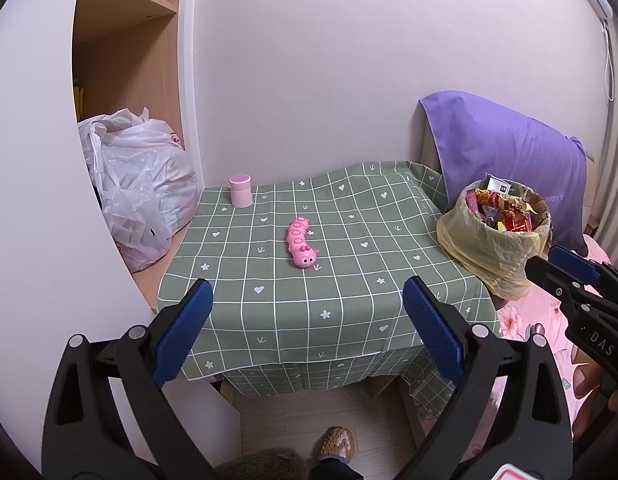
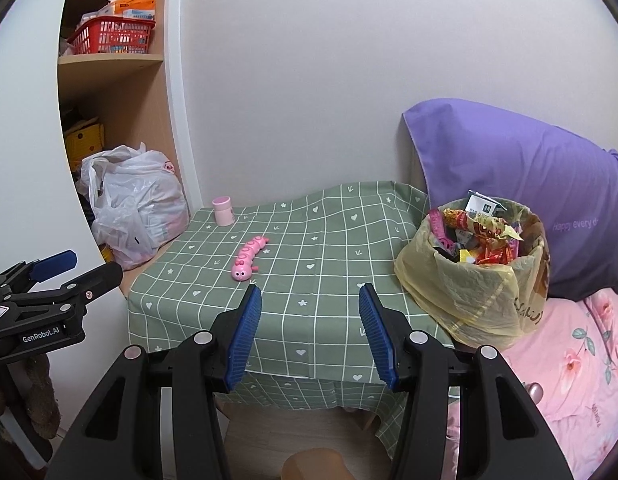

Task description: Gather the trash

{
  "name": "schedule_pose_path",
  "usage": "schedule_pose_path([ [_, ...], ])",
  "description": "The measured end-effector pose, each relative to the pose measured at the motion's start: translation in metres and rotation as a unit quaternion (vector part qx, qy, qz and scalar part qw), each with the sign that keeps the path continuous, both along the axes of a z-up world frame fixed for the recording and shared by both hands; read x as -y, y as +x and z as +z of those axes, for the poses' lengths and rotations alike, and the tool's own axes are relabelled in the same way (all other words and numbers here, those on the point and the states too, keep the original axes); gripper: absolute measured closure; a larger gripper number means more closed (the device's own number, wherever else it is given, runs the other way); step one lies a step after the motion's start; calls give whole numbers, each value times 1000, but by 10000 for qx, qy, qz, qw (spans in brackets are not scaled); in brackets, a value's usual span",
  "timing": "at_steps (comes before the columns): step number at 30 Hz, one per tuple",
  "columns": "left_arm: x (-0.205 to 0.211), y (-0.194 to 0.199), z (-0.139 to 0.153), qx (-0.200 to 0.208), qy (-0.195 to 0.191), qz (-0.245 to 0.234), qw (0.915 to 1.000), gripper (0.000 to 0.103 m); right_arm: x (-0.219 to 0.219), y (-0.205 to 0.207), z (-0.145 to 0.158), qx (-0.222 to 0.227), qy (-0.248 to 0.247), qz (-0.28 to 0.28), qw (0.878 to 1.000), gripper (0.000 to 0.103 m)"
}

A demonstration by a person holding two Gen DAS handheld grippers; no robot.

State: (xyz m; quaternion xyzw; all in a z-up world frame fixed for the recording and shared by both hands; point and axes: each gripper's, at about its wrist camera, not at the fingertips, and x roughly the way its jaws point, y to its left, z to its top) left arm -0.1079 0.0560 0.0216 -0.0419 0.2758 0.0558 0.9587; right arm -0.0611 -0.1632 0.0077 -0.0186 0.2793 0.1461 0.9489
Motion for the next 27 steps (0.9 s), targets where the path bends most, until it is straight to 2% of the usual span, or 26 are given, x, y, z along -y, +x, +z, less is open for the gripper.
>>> schedule_pose_path([
  [27, 5, -1, -2, -36, -28, -34, 10000, 12, 3, -1, 2, 20, -36, 15, 10000, 55],
])
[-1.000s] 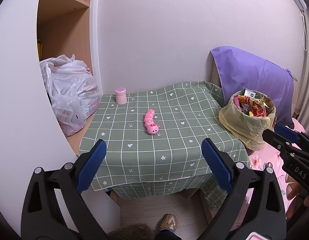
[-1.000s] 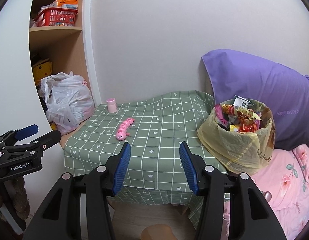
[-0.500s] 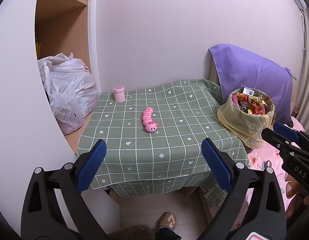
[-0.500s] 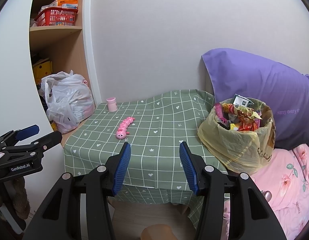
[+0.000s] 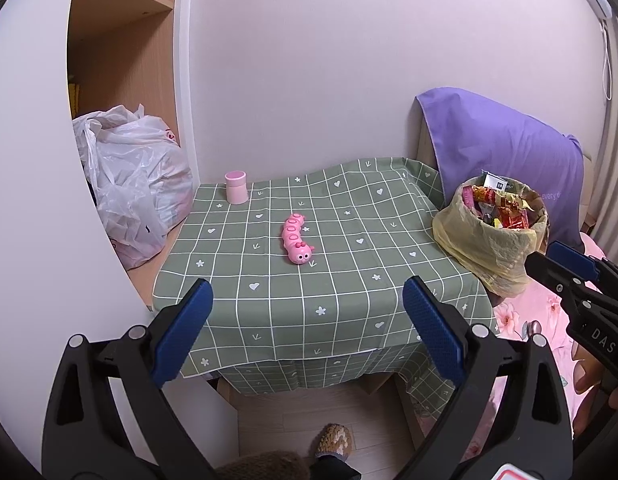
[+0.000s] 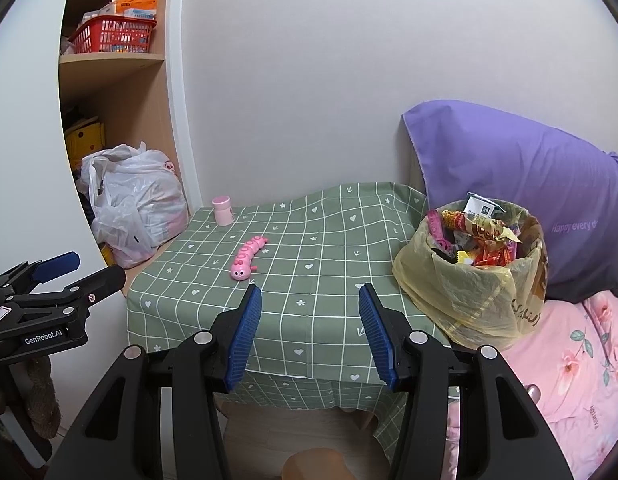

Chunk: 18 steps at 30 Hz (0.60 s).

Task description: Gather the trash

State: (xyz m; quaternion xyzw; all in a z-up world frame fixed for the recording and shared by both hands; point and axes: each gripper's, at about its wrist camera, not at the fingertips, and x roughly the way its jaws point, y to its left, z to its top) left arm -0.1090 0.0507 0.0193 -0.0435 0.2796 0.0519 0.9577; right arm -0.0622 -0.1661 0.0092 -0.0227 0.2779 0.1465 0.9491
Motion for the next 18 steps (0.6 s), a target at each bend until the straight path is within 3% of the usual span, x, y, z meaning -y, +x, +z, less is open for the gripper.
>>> schedule_pose_path([
  [18, -2, 21, -6, -59, -163, -76, 9998, 12, 8, 14, -2, -71, -135, -125, 9998, 55],
])
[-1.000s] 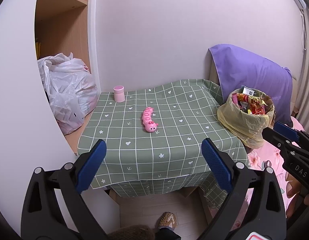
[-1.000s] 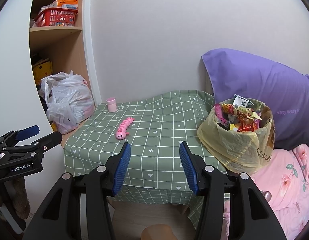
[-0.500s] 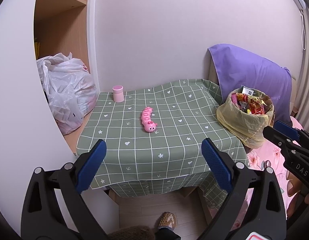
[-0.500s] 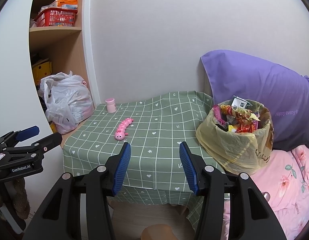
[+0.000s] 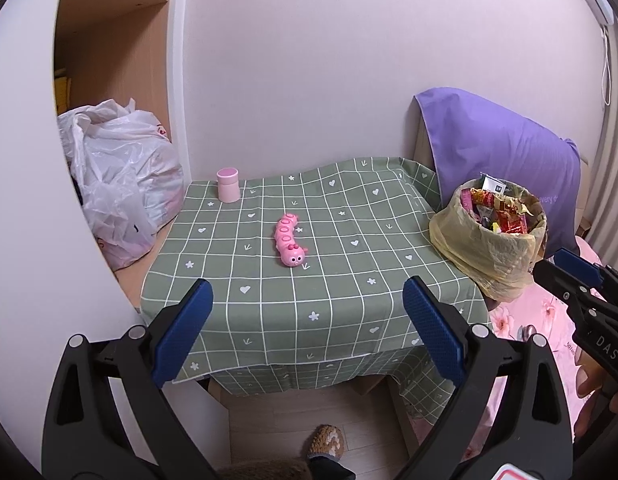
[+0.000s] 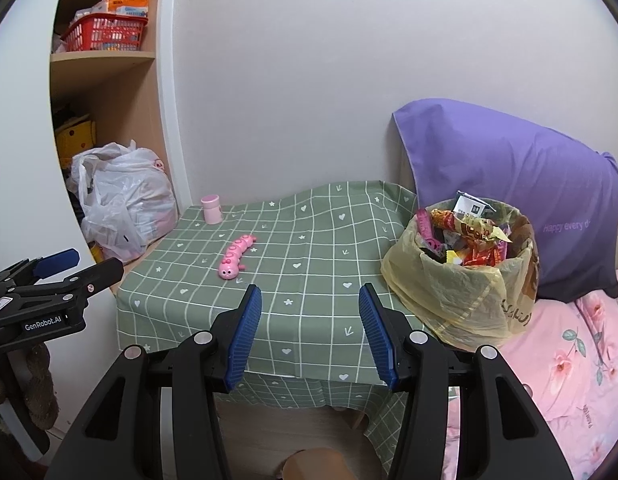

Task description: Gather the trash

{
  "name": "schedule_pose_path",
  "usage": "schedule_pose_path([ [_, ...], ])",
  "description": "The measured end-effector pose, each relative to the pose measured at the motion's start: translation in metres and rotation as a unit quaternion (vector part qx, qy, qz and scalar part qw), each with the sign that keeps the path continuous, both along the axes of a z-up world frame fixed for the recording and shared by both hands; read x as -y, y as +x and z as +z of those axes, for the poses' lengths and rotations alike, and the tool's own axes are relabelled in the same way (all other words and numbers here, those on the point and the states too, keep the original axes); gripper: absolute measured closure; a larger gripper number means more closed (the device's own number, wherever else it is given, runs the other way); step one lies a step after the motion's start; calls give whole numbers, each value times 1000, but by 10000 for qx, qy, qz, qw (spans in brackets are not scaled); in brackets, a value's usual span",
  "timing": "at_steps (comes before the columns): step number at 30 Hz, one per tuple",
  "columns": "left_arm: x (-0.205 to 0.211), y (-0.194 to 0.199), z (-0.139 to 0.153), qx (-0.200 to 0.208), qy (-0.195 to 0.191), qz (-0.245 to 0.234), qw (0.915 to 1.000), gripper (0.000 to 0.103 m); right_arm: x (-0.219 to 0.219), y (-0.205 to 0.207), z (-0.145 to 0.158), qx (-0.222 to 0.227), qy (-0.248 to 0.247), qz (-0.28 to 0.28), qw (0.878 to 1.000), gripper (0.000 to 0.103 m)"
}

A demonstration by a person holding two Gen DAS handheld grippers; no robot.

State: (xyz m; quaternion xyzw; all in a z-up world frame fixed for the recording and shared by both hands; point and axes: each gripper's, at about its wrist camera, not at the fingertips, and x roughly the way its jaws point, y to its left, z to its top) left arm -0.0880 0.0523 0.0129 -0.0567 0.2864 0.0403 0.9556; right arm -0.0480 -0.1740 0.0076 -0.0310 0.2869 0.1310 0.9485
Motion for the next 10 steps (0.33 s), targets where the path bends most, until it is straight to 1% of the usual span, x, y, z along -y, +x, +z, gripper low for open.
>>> schedule_pose_path([
  [2, -3, 9, -3, -72, -77, 21, 9999, 12, -1, 12, -3, -81, -13, 8, 10000, 55],
  [4, -17, 31, -10, -240, -255, 161, 9993, 12, -3, 29, -7, -146, -52, 73, 9999, 55],
  [5, -24, 41, -15, -325, -329, 283, 9985, 12, -6, 40, -10, -183, -97, 133, 9997, 55],
  [7, -49, 71, -32, -568, -465, 678, 9950, 12, -14, 71, -21, -340, -194, 291, 9988, 55],
  [9, -75, 102, -50, -774, -567, 1038, 9900, 12, -23, 104, -33, -519, -165, 473, 9974, 55],
  [10, -90, 122, -61, -901, -631, 1211, 9865, 12, -23, 104, -33, -519, -165, 473, 9974, 55],
])
